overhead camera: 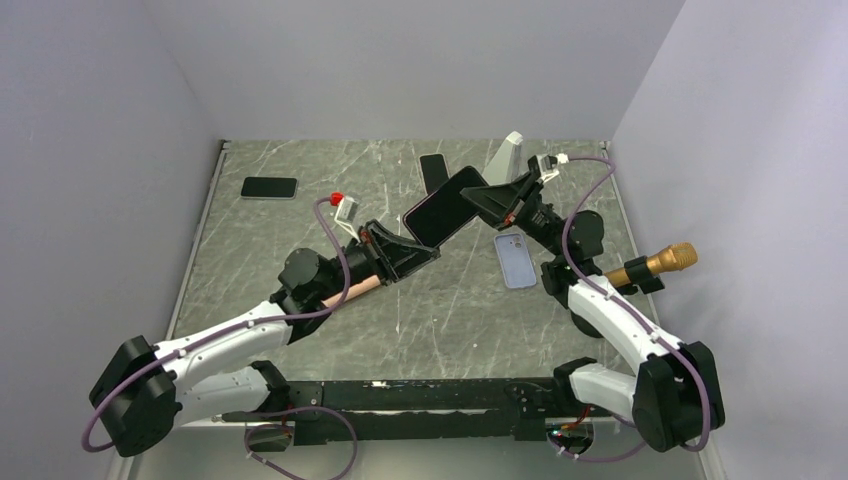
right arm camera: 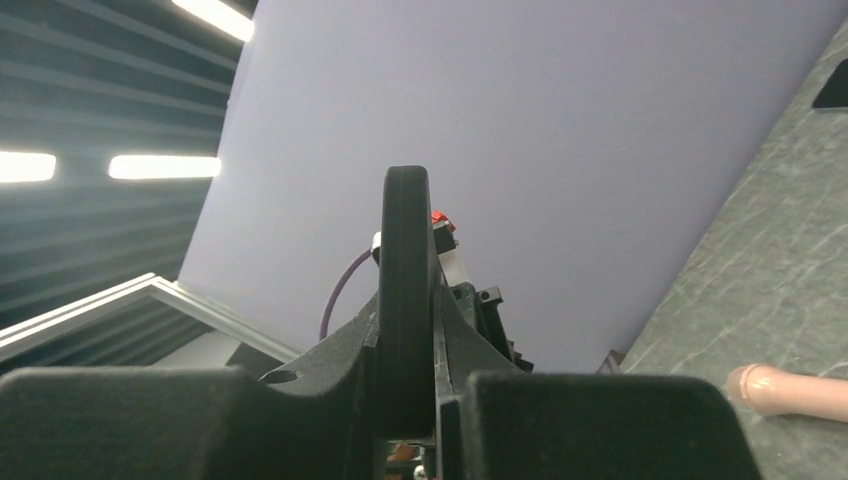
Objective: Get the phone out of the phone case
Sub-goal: Remove the phone case from the phone.
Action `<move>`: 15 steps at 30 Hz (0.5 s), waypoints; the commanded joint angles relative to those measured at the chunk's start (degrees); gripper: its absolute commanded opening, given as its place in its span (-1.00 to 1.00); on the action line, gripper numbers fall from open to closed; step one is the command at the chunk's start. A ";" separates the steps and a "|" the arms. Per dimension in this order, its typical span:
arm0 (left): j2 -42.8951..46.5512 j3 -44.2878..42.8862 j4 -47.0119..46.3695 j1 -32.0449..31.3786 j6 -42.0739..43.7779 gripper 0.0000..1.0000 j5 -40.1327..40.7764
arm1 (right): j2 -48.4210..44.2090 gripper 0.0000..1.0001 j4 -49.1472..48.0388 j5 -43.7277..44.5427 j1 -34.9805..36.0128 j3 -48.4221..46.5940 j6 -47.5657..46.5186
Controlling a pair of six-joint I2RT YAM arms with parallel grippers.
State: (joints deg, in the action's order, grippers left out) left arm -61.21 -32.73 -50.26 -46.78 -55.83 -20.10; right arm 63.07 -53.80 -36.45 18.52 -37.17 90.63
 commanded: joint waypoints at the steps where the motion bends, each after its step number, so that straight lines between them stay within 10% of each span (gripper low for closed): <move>1: 0.33 3.44 6.84 3.48 1.30 -1.00 6.65 | -0.39 -1.00 -20.40 0.44 0.02 -2.35 19.75; 15: 0.12 8.32 -0.16 3.12 1.77 -1.00 4.58 | 4.40 -1.00 -31.92 5.24 -0.03 0.40 30.12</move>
State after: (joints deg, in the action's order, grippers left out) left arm -60.99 -28.58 -55.37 -46.19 -58.00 -19.44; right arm 69.58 -65.69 -37.28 19.42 -34.48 101.54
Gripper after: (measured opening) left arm 0.133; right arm 0.212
